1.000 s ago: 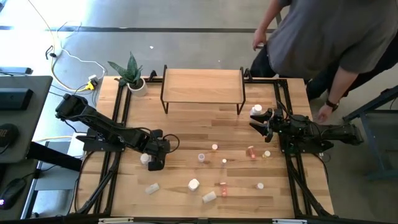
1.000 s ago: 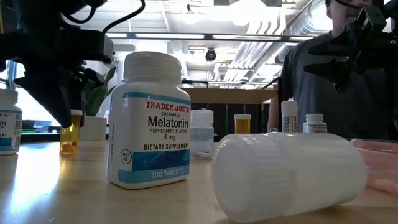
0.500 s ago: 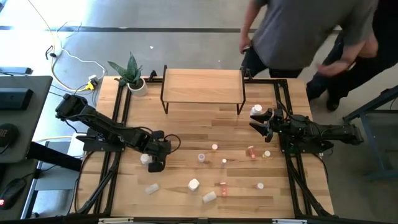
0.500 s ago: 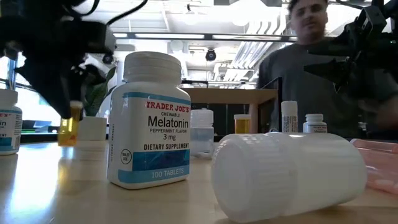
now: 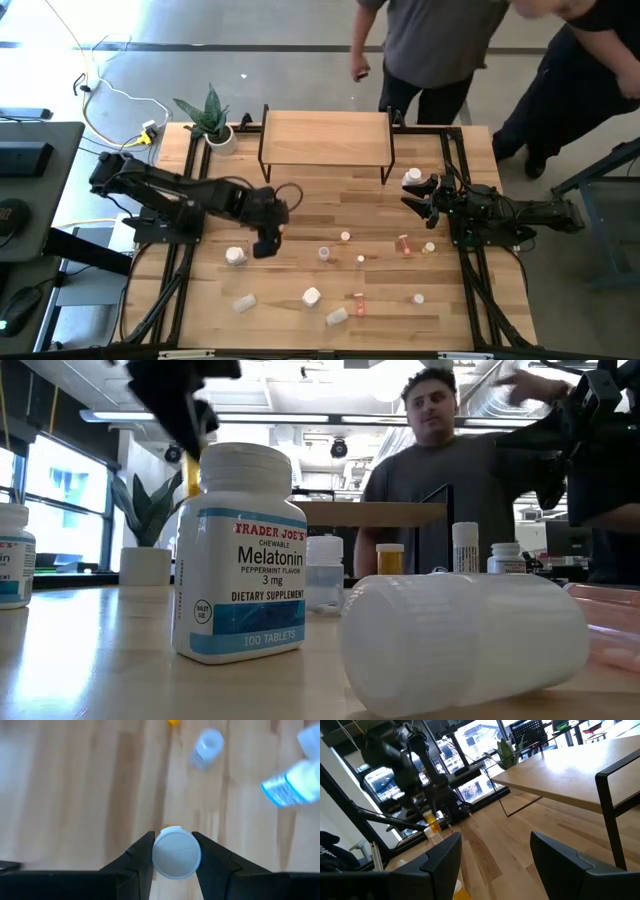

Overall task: Pick and place medicine bottles onto shelf by color
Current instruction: Put the left orange pill bottle on the shelf

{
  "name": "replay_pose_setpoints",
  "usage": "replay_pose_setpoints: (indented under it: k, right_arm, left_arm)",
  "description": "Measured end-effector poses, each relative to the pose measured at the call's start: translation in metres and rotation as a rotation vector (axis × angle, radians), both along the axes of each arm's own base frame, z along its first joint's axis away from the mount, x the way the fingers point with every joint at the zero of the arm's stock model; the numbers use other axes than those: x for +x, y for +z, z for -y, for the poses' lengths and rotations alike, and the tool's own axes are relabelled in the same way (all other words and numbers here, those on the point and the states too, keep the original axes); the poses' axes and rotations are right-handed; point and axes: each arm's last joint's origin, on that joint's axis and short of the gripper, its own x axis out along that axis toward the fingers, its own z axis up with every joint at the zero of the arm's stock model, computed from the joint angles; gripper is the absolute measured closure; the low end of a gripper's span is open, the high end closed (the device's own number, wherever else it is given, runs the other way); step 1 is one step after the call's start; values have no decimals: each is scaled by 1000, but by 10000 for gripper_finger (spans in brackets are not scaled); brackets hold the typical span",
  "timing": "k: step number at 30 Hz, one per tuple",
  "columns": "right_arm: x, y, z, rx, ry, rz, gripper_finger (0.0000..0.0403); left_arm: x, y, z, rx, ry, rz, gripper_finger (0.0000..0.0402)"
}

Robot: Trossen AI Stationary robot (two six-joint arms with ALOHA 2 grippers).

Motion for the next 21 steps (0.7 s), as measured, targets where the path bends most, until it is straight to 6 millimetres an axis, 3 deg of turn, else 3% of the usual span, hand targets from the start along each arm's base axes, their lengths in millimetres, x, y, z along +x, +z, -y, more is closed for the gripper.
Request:
replay_pose_setpoints:
  k: [11,21]
  right_arm:
    - [0,0,0,0,0,0,175]
    - [0,0,0,0,0,0,175]
  left_arm:
    - [-2,67,-67,146,110,68,289]
    - [-29,116,-142,392,258,106,289]
